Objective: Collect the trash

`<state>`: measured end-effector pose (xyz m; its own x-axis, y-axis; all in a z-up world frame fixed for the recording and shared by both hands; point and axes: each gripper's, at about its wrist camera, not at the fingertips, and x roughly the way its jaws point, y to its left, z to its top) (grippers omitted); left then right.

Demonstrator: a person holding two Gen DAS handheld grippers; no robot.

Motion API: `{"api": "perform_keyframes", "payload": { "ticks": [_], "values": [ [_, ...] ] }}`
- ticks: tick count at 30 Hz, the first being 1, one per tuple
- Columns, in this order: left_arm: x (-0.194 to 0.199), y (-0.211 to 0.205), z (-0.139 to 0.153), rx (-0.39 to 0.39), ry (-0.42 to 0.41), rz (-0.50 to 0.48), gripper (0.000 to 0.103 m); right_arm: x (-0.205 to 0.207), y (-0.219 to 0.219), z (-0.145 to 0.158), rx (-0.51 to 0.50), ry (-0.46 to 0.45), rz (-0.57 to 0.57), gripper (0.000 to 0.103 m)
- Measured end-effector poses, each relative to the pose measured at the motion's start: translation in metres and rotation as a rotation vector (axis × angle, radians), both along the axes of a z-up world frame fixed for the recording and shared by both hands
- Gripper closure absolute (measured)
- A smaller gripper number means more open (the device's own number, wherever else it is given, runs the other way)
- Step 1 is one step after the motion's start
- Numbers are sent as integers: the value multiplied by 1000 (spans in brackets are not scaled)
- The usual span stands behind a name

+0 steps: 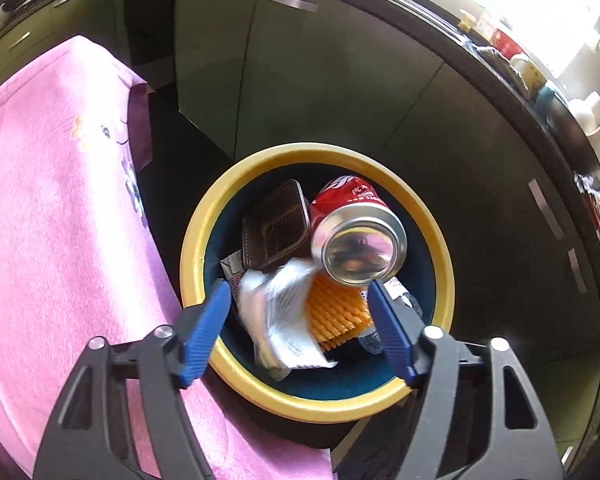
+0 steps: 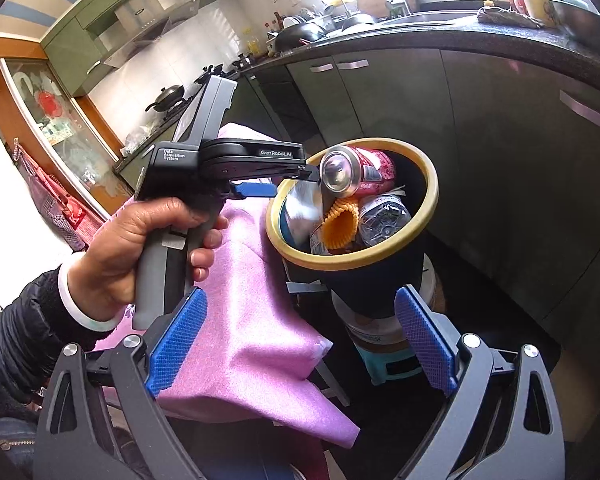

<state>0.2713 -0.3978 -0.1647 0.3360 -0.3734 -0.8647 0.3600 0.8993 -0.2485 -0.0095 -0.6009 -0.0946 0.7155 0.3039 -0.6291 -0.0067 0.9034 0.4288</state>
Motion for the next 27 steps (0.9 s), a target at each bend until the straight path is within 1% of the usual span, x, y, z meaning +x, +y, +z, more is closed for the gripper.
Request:
{"api": "perform_keyframes", "payload": {
  "ticks": [3,5,7,9,11,13,14,16,18,22,25,27],
  "values": [
    [-9,7,6,-34,-11,7,33,-2,0,3,2,-6,-9,9],
    [-17,14,16,-54,-48,-2,33,-5,1,6,7,-17,-6,9],
    [-35,26,32,-69,-125,-19,28,-7,4,9,4,-28,-1,9],
    [-56,42,50,-73,-218,-34,14,-8,9,11,-10,-37,6,9],
    [-81,68,66,-83,-299,-39,12,-8,19,15,-45,-42,17,9],
    [-103,96,79,-93,-353,-33,9,-10,31,20,-83,-55,32,9],
    [-115,114,85,-96,-382,-17,7,-11,38,24,-101,-67,40,9],
    [-134,147,95,-85,-421,27,7,-15,49,31,-136,-103,41,8],
    [-154,179,105,-65,-450,79,7,-20,60,40,-185,-144,26,5],
    [-197,240,121,54,-567,227,7,-29,78,56,-231,-212,13,5],
    [-223,281,130,71,-601,305,7,-33,91,66,-253,-244,15,5],
    [-241,307,135,62,-620,353,7,-36,100,71,-273,-260,24,5]
  ]
}}
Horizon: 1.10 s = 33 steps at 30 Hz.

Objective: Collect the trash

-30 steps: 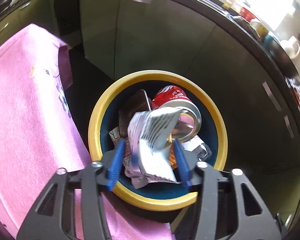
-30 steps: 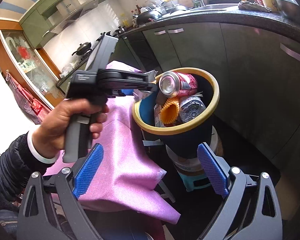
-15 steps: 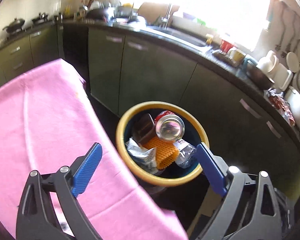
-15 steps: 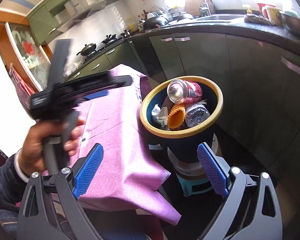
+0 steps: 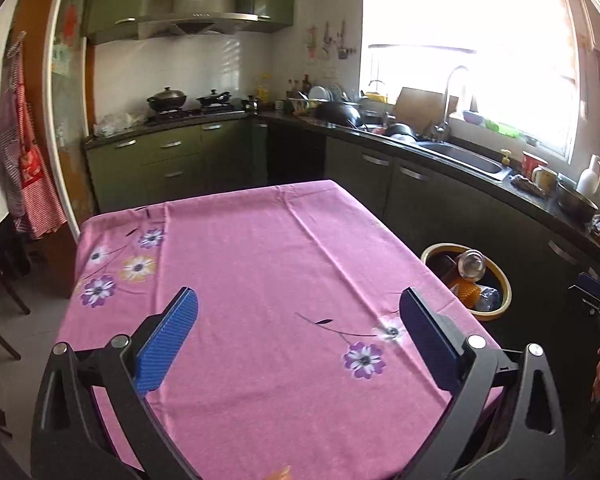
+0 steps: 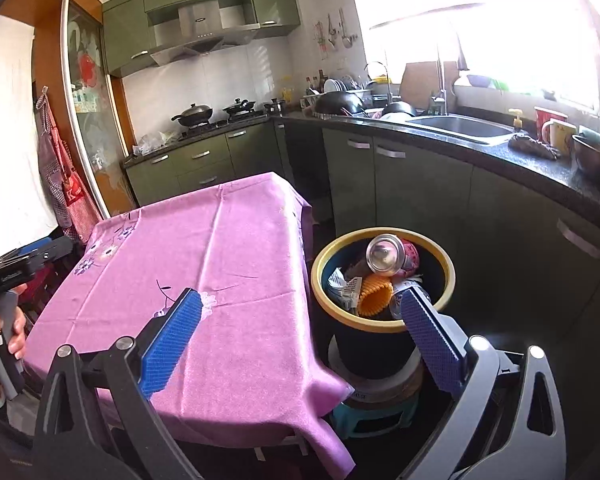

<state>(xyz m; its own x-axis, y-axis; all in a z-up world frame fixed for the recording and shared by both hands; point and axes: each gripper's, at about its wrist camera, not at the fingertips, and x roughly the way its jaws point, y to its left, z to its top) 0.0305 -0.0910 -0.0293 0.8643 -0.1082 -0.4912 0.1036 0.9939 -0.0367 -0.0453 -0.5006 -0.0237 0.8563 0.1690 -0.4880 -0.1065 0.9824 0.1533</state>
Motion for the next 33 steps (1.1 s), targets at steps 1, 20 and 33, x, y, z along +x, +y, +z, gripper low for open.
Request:
{"api": "perform_keyframes", "payload": {
  "ticks": [1,20,33],
  "values": [
    [-9,11,2,-6,-14,33,7,-1,5,3,-7,-6,2,5],
    [-76,69,17,-40,-126,150,7,-17,29,15,-65,-55,-6,5],
    [-76,63,16,-41,-116,129,7,-15,26,16,-61,-54,-3,5]
  ]
}}
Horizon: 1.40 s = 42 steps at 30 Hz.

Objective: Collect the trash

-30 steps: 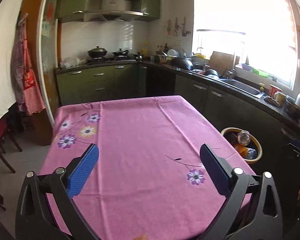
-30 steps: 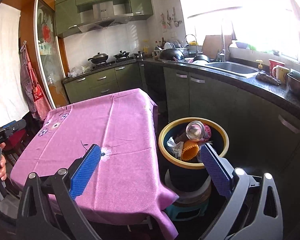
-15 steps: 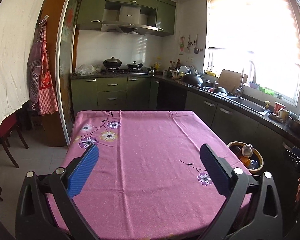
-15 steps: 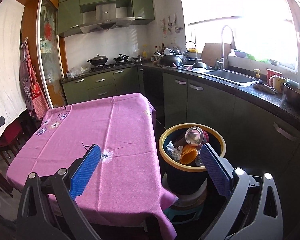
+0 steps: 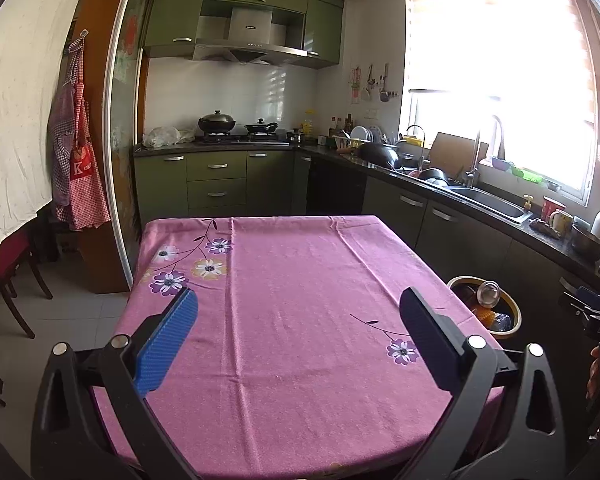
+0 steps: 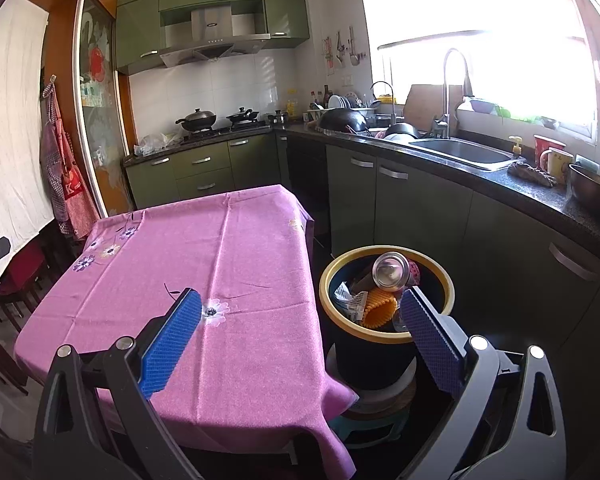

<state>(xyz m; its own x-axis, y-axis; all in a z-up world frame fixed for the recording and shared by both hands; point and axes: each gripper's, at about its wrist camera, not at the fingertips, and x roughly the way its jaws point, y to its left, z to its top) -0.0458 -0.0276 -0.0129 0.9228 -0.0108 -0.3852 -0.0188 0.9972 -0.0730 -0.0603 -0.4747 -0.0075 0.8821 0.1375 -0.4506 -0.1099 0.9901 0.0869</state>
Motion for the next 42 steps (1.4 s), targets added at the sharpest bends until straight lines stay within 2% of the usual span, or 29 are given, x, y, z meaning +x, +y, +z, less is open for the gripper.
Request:
{"api": "perform_keyframes", "payload": {
  "ticks": [42],
  "values": [
    [5,-2,-9,-11,34,-40,7,7,4,-3,-8,12,15,5]
  ]
}}
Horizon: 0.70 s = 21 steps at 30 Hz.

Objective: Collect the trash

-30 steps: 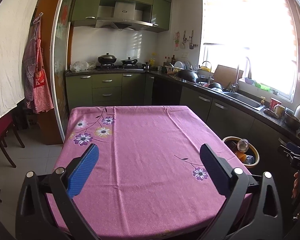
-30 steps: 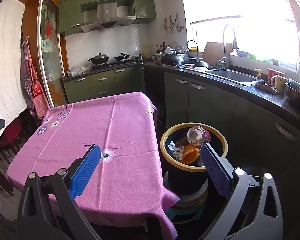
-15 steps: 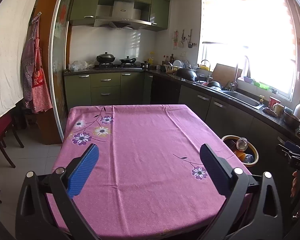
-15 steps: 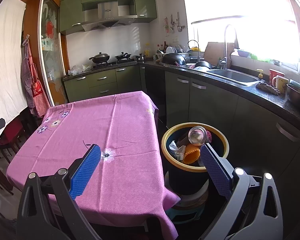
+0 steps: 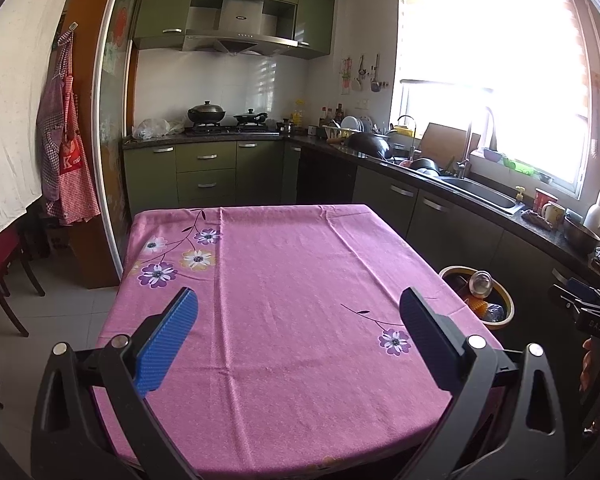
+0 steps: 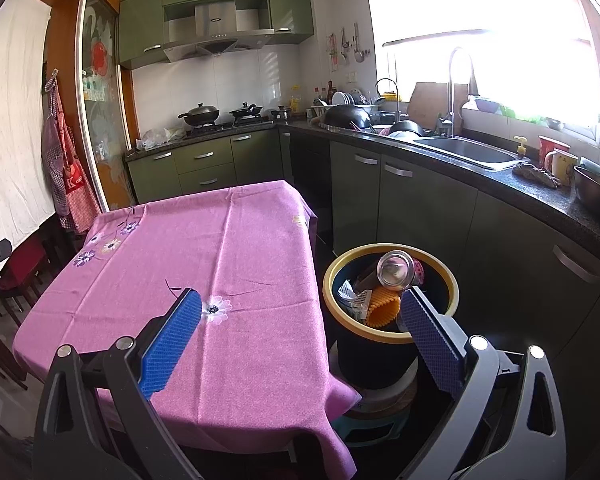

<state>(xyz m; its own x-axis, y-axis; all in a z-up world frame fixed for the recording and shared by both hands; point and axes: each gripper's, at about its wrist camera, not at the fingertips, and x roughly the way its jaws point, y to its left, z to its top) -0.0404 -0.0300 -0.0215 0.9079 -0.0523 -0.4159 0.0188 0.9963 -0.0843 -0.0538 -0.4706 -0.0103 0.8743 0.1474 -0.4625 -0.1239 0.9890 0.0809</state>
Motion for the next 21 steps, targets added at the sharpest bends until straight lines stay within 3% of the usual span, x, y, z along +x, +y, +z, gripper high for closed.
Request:
{"api": "perform_keyframes", "payload": {
  "ticks": [21],
  "values": [
    [0,-2,-1,-2,3,-13,7,4,0,-3,-2,7,6,5]
  ]
}}
